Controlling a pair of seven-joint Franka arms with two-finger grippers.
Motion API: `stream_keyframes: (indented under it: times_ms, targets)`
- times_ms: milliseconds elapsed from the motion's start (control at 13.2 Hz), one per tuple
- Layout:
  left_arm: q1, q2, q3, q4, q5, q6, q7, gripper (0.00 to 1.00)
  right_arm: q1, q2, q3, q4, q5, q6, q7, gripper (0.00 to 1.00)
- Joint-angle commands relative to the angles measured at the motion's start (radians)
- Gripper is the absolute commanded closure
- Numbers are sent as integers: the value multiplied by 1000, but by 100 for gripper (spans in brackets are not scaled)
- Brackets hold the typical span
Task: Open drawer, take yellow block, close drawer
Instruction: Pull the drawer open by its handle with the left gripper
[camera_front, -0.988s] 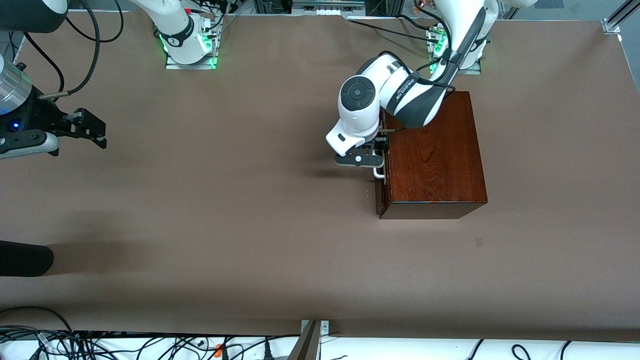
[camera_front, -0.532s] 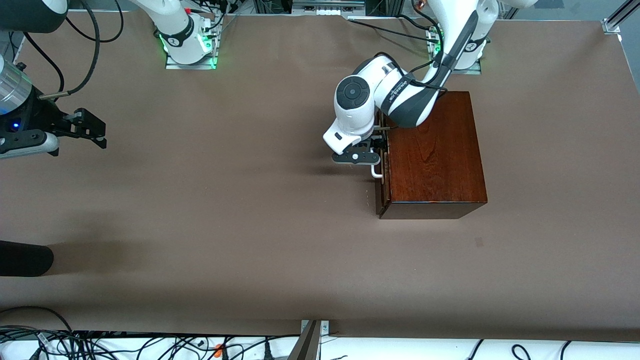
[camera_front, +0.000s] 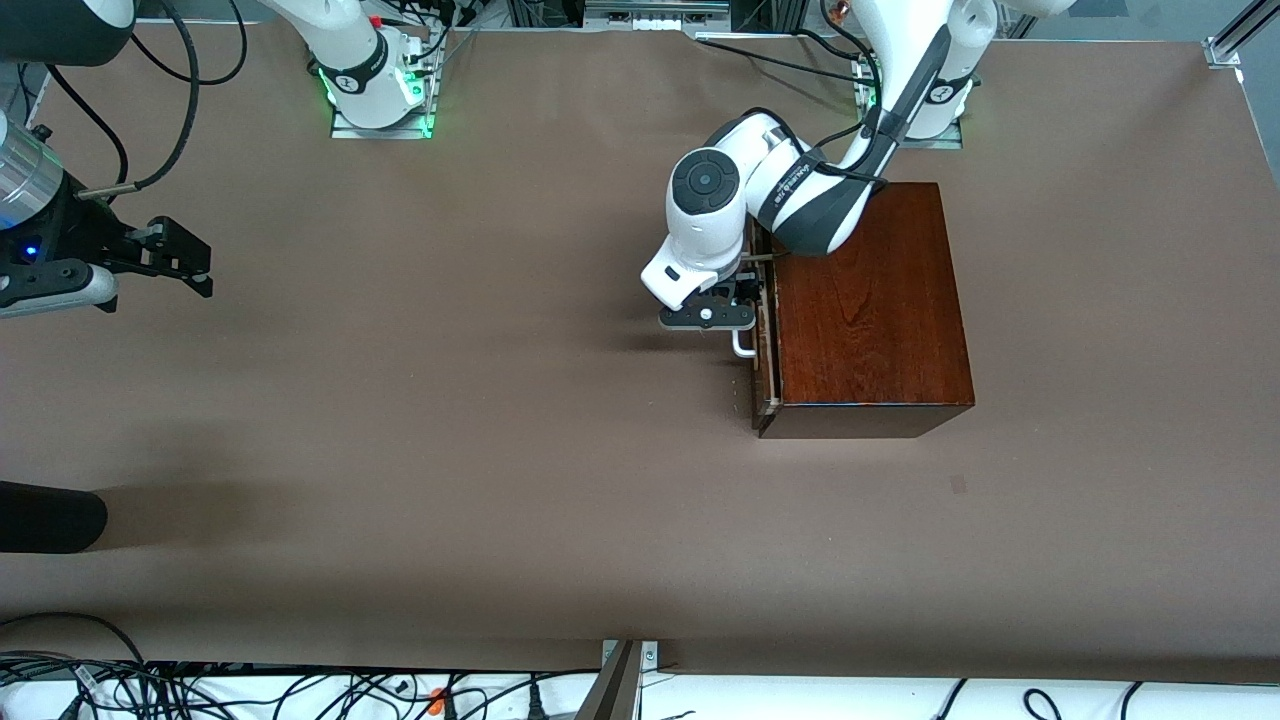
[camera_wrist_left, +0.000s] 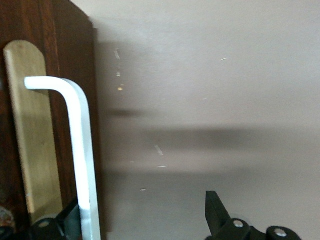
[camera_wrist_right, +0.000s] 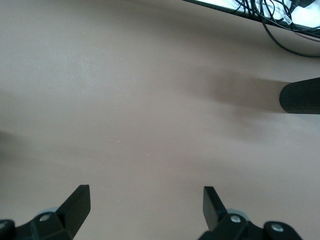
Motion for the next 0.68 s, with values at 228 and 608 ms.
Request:
stream_keyframes:
  times_ms: [228, 608]
  targets:
    - [-72, 131, 1, 208, -46, 14, -43, 0, -2, -2, 0, 4, -1, -5, -2, 0]
    - [-93, 167, 1, 246, -54, 15, -57, 0, -2, -2, -2, 4, -1, -5, -2, 0]
